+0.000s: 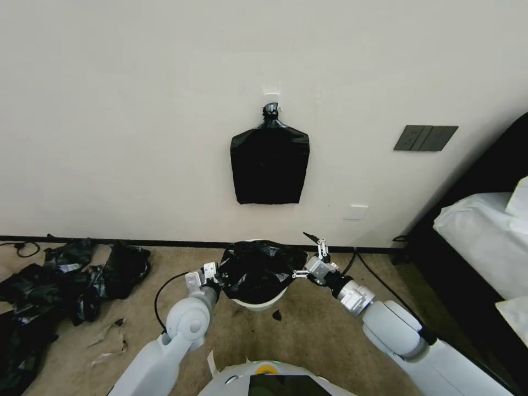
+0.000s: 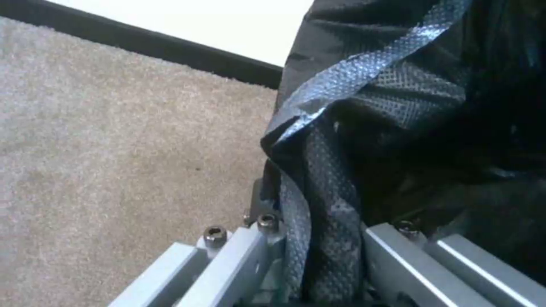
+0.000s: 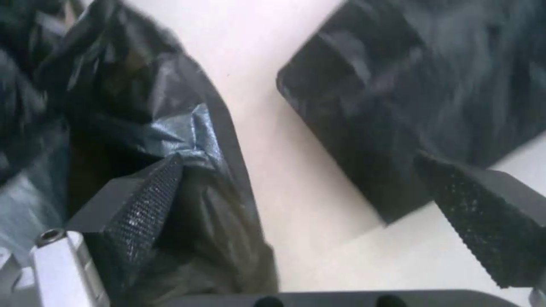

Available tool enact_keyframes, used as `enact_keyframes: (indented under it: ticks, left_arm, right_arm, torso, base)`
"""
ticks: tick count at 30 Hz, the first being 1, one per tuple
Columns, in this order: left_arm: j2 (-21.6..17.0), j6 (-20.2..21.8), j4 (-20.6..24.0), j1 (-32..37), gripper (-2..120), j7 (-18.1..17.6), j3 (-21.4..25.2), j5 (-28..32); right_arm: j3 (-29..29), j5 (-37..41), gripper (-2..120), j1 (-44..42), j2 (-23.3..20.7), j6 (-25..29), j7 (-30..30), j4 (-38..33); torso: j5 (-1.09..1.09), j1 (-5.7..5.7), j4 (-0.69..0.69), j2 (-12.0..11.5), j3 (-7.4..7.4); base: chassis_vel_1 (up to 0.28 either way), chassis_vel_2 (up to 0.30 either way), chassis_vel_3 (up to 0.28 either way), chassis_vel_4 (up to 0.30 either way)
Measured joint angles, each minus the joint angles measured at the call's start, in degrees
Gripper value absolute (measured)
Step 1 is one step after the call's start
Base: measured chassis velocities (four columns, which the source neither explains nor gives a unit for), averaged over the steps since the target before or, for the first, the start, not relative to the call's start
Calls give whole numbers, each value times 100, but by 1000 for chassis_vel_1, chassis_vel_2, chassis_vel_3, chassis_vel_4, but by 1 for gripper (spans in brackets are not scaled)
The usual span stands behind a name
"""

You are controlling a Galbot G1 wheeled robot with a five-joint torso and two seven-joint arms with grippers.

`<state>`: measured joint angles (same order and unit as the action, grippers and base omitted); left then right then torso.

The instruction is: Place a trash bag onto the trash bin.

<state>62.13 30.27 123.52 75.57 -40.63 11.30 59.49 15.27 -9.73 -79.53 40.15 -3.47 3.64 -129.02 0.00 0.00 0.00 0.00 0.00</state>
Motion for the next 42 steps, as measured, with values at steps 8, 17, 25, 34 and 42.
enact_keyframes:
  ticks: [8, 17, 25, 34, 42]
  left_arm:
    - [-199, 339, 287, -21, 1, 13, -20, -211]
    - [-287, 651, 581, -5, 1, -4, -88, -326]
    - [-291, 760, 696, 20, 1, -43, -200, -327]
    - [-281, 791, 726, 43, 1, -57, -262, -301]
    - [-273, 792, 783, 79, 1, -57, -276, -289]
  right_arm:
    - [-197, -1560, 100, 437, -521, 494, 479, 134]
    - [-392, -2621, 100, 481, -668, 1032, 751, 217]
    - [-452, -3568, 99, 508, -515, 1639, 620, 248]
    - [-496, -4724, 76, 552, -402, 2251, 241, 355]
    - [-513, -4871, 46, 557, -463, 2296, 297, 451]
  torso:
    - [0, 0, 1, 0, 0]
    - [0, 0, 0, 0, 0]
    - [0, 0, 0, 0, 0]
    - [0, 0, 0, 0, 0]
    - [0, 0, 0, 0, 0]
  base:
    - [0, 0, 0, 0]
    - [0, 0, 0, 0]
    - [0, 0, 0, 0]
    - [0, 0, 0, 0]
    - [0, 0, 0, 0]
